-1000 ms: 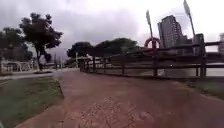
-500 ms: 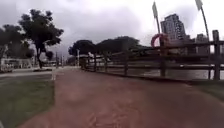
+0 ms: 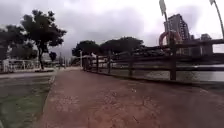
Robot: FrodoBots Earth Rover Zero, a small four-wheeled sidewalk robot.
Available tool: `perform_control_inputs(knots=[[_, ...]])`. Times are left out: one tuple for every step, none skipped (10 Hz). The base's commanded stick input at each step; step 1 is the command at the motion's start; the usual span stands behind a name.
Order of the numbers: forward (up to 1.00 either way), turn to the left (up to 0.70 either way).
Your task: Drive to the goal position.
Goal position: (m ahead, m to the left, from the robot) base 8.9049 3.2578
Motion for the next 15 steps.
perform_control_inputs(knots=[[0.85,0.03],[0.85,0.00],[0.85,0.12],[0.85,0.24],[0.85,0.34],[0.85,0.34],[0.85,0.30],[0.85,0.11],[0.85,0.00],[0.85,0.00],[0.85,0.00],[0.85,0.00],[0.85,0.00],[0.85,0.15],[0.85,0.11]])
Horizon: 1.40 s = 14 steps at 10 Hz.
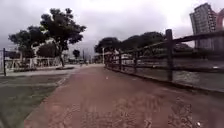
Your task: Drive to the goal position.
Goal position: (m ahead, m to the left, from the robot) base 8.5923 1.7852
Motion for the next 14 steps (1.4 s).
perform_control_inputs(knots=[[0.66,0.00],[0.36,0.00],[0.06,0.00],[0.00,0.00],[0.00,0.00],[0.00,0.00],[0.00,0.00],[0.00,0.00],[0.00,0.00],[0.00,0.00],[0.00,0.00],[0.00,0.00],[0.00,0.37],[0.00,0.79]])
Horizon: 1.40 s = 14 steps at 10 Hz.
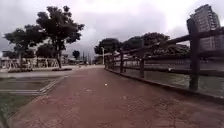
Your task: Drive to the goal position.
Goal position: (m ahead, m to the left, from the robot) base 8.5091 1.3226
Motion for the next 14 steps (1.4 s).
perform_control_inputs(knots=[[0.00,0.85],[0.00,0.85],[0.00,0.83],[0.00,0.00],[0.00,0.00],[0.00,0.00],[0.00,0.00],[0.00,0.00],[0.00,0.49],[0.00,0.85],[0.00,0.85],[0.00,0.85],[0.00,0.85],[0.00,0.85]])
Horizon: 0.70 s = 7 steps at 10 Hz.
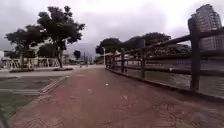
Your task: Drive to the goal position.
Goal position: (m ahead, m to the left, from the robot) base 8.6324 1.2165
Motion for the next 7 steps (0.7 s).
perform_control_inputs(knots=[[0.00,0.85],[0.00,0.85],[0.00,0.85],[0.00,0.85],[0.00,0.74],[0.00,0.00],[0.00,0.00]])
